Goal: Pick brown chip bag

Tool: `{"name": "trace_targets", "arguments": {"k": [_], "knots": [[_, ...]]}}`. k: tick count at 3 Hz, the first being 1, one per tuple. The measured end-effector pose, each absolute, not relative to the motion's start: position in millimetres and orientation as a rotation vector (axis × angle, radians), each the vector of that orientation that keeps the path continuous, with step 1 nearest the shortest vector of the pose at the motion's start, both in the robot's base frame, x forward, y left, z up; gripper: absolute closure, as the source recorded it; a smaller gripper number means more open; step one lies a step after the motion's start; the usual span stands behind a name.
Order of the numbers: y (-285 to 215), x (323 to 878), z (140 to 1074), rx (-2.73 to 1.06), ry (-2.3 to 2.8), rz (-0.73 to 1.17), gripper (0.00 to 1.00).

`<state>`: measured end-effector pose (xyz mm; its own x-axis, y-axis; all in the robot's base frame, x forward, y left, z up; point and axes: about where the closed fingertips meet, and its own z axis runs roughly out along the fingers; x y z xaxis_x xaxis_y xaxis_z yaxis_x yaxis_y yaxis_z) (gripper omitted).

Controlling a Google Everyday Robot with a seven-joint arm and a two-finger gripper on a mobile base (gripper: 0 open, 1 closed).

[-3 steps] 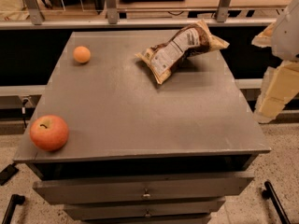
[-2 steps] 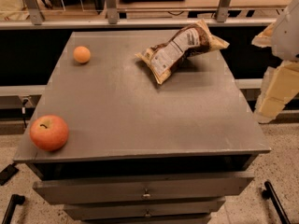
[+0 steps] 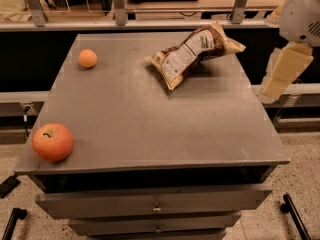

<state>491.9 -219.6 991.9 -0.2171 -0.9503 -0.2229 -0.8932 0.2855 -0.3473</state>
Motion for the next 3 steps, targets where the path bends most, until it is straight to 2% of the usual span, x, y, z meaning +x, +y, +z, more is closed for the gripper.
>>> {"name": "trace_targets", "arguments": {"k": [3], "knots": [[-216.0, 636.5, 975.8, -1.533, 2.136, -0.242, 0.00]]}}
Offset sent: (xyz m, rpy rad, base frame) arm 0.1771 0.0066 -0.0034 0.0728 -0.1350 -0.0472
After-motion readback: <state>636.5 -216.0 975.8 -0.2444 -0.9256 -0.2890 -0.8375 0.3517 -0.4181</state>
